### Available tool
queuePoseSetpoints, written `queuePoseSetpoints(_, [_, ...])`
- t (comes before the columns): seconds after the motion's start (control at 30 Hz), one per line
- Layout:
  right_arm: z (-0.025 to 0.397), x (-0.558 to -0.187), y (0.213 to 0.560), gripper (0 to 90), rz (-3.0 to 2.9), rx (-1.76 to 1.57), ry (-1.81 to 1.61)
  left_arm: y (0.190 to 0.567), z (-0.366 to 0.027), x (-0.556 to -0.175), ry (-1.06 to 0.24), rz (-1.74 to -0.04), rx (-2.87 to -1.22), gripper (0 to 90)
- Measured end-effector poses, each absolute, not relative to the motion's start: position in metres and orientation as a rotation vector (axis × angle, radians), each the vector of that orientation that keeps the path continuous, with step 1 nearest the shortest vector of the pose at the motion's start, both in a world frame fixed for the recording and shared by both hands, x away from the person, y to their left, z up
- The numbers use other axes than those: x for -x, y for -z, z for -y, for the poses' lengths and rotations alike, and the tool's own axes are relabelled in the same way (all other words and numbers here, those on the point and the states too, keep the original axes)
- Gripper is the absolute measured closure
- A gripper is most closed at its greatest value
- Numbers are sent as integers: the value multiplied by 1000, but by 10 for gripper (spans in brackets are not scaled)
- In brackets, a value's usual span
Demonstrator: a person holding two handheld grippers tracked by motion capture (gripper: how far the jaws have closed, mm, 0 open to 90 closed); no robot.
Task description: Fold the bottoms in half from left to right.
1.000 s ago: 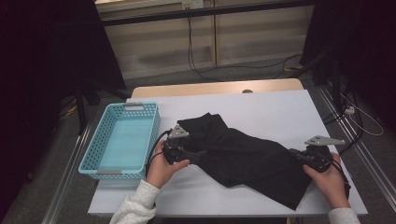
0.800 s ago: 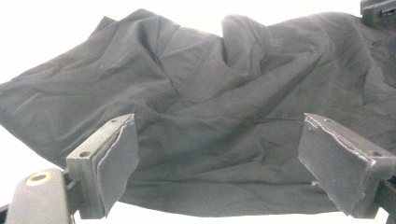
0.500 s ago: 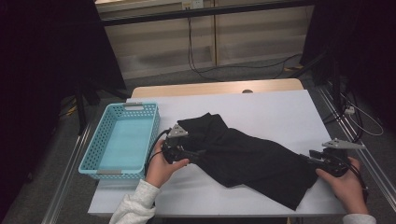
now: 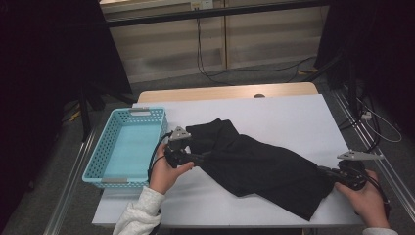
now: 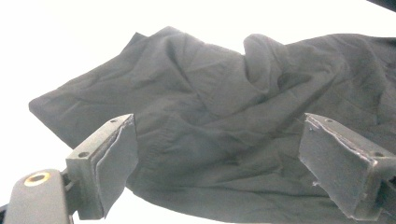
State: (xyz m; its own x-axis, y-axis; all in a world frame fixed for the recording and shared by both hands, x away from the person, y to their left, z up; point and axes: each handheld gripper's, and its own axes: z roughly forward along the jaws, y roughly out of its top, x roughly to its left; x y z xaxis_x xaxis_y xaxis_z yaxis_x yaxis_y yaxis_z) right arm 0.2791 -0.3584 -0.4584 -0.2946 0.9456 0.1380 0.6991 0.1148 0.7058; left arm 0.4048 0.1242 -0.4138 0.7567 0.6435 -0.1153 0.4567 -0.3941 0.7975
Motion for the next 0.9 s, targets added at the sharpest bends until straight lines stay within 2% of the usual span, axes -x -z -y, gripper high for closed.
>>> queuePoseSetpoints(0.27, [385, -271, 450, 885, -1966, -1656, -907, 409, -132, -409, -294, -852, -2048, 122])
queuePoseSetpoints(0.33, [383, -271, 449, 806, -1963, -1619, -940, 409, -132, -413, -304, -874, -2050, 122])
queuePoseSetpoints(0.43, [373, -275, 447, 624, -1958, -1604, -973, 409, -130, -418, -298, -892, -2040, 122])
queuePoseSetpoints(0.9, [325, -294, 444, 446, -2062, -1478, -1102, 419, -122, -452, -281, -958, -2081, 156])
